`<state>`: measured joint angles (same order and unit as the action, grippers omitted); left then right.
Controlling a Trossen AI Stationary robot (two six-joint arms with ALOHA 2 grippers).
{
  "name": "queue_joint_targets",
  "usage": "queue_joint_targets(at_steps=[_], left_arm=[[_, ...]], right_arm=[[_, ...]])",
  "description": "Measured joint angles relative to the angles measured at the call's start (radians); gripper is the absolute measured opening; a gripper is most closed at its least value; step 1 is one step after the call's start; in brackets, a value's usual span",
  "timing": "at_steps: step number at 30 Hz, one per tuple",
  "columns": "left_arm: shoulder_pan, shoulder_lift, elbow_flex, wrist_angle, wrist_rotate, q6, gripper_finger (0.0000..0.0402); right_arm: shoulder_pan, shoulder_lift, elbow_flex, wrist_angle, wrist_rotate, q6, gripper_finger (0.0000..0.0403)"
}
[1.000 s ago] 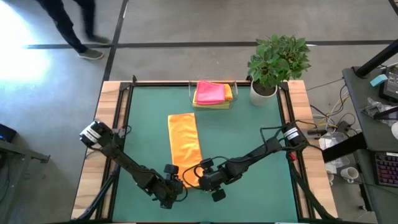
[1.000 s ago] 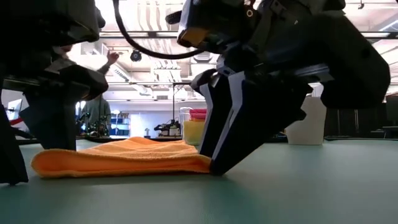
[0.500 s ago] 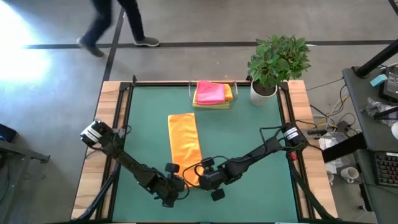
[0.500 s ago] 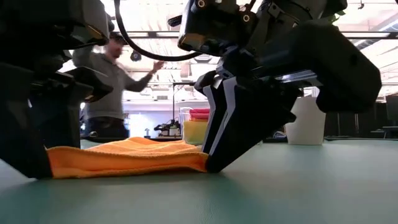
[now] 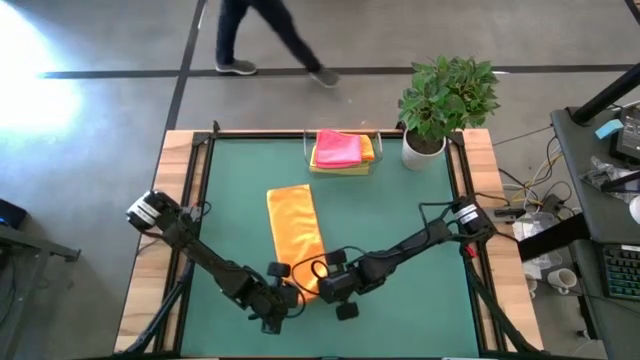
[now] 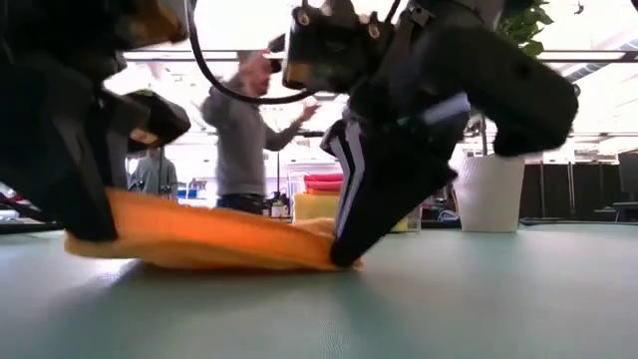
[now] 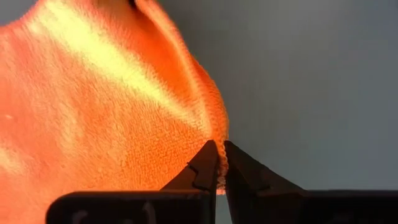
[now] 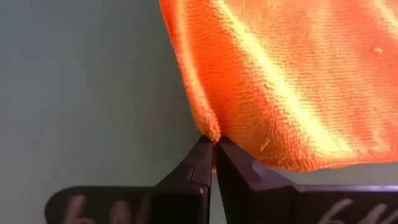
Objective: Fold microfiber towels
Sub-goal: Fold the orange towel
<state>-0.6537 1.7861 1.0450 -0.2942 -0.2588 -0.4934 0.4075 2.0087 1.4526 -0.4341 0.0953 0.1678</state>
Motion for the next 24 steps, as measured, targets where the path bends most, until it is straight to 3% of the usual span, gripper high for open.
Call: queue_joint_targets(at_steps=[8,15,24], left_arm=[[0.0,-0.027,0.015,-0.001,0.119,0.0,0.0003],[0.0,-0.059,0.021,-0.001,0.128,0.002,0.0004],[-0.002,-0.074,0.021,-0.001,0.13,0.001,0.0004]], right_arm=[[0.048,-0.002,0.119,-0.125,-0.043,0.096,0.0009],[0.085,-0.002,0.196,-0.146,-0.037,0.208,0.0009],[0.101,0.022,0.167,-0.159,0.029,0.226,0.0009]])
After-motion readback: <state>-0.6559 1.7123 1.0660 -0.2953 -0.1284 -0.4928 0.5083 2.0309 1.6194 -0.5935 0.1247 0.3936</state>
